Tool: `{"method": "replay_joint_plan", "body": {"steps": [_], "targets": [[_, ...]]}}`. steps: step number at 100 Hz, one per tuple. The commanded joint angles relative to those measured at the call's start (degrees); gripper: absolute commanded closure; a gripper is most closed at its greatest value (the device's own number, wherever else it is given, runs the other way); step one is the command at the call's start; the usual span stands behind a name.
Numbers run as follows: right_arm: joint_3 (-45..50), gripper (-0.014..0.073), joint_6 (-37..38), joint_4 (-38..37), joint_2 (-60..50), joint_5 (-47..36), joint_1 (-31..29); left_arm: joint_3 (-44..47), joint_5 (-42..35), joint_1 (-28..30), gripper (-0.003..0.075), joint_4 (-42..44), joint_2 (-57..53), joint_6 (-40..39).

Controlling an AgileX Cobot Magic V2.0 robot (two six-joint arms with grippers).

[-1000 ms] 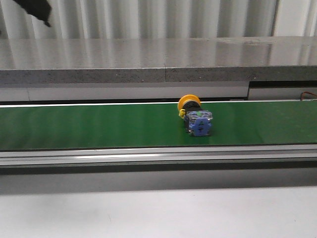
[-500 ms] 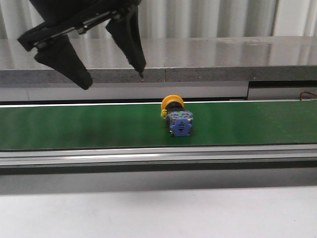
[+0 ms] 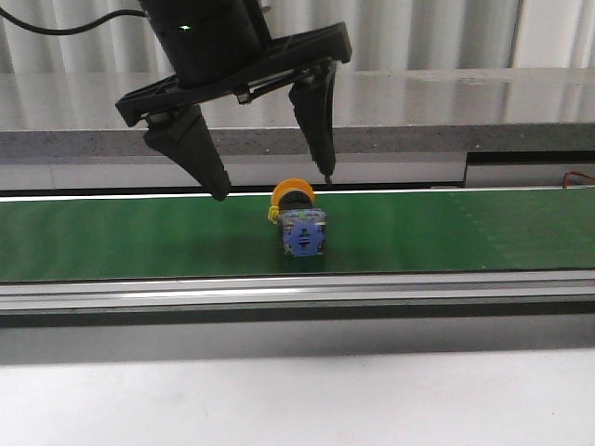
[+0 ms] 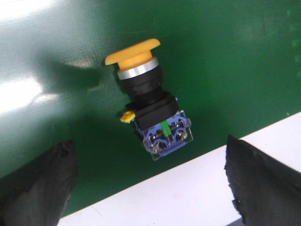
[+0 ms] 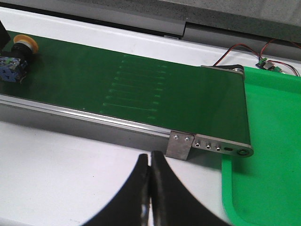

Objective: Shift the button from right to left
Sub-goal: 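Lower the open left gripper over the button on the belt, then close the left gripper around the button's blue contact block, then lift the held button up off the belt with the left gripper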

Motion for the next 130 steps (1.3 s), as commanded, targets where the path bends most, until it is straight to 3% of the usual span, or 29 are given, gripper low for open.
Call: {"method": "replay_joint_plan", "body": {"steps": [1,40,47,54,71,80,106,130], "targets": [[-1.22,0.0659,-0.57,0.28,0.66,-4.37,0.04,-2.69,-0.48,-0.57,0.0104,-0.13,-1.5,-1.34],[-1.22,0.0659,-0.57,0.28,0.66,-4.37,0.04,-2.72,-1.94,-0.69,0.0105,3.78,2.32,-3.78],[-1.22,0.0659,-0.57,0.28,0.66,-4.37,0.04,-2.72,-1.94,-0.69,0.0139,3.92,2.46,-3.88],[-1.22,0.0659,-0.57,0.28,0.66,-4.37,0.04,-2.72,-1.94,-0.69,0.0234,4.05,2.46,-3.88],[-1.22,0.0659,-0.57,0.28,0.66,-4.37,0.04,-2.82,-1.27,-0.69,0.0624,4.19,2.35,-3.88],[-1.22,0.0659,-0.57,0.28,0.66,-4.37,0.04,-3.66,-0.66,-0.69,0.0741,4.87,2.07,-3.88],[-1.22,0.0659,-0.57,0.28,0.66,-4.37,0.04,-6.59,3.85,-0.12,0.0741,11.63,-2.55,-3.88],[-1.22,0.0659,-0.57,0.28,0.66,-4.37,0.04,-6.59,8.31,4.91,0.0741,17.7,-7.73,-1.79]]}}
